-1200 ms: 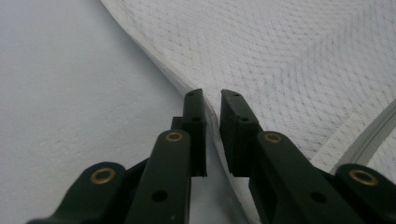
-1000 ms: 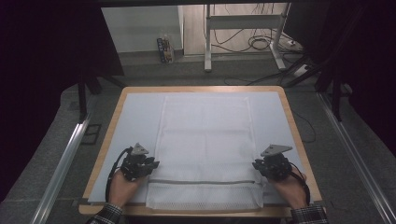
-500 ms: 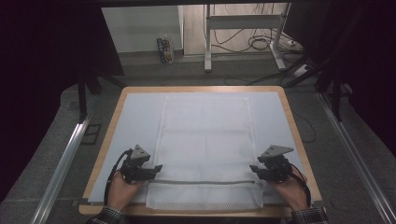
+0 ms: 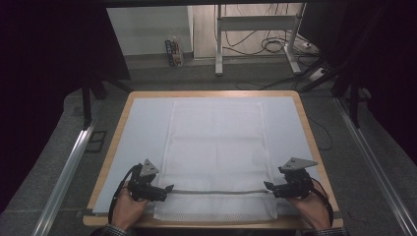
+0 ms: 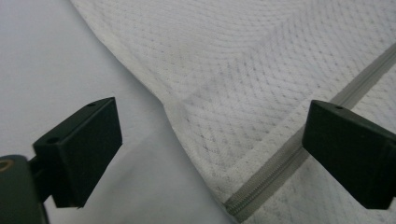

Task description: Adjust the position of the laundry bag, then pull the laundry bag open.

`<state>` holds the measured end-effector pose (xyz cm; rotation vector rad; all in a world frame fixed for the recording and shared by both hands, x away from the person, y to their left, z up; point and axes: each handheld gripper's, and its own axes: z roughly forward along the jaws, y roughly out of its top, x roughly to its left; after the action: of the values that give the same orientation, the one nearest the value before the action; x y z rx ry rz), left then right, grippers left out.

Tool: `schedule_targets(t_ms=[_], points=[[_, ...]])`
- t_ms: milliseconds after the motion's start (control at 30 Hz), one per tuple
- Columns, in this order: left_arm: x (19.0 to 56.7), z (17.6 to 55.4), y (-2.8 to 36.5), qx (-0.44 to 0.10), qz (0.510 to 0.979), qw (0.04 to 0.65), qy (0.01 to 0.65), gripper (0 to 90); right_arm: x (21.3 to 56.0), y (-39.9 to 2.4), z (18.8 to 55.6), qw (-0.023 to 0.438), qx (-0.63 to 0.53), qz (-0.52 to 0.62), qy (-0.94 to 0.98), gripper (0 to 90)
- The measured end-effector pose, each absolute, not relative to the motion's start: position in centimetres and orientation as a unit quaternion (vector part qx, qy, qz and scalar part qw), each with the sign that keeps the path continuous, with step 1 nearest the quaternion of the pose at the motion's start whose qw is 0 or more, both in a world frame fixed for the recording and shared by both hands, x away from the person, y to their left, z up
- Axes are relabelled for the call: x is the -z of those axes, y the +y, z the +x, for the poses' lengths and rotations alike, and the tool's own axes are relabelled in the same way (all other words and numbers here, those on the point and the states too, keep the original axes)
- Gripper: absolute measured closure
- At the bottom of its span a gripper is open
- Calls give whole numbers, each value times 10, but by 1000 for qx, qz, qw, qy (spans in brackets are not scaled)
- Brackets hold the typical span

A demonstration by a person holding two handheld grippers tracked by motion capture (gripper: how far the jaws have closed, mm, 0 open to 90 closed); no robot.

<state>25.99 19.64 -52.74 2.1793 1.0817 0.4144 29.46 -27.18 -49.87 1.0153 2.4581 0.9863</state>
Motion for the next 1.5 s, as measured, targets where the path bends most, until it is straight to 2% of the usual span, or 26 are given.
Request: schedule_targets(t_ms=[267,1067,1233,1500], points=[[527,252,203,-167,821,357,413,0,501,-272,286,133,-360,345,856,83],[534,249,200,-166,833,329,412,0,508,-265,271,125,-328,330,876,0],[534,250,201,-161,833,329,414,0,511,-264,268,125,-311,336,880,17],[536,250,199,-154,839,324,409,1,519,-267,270,118,-291,349,883,109]])
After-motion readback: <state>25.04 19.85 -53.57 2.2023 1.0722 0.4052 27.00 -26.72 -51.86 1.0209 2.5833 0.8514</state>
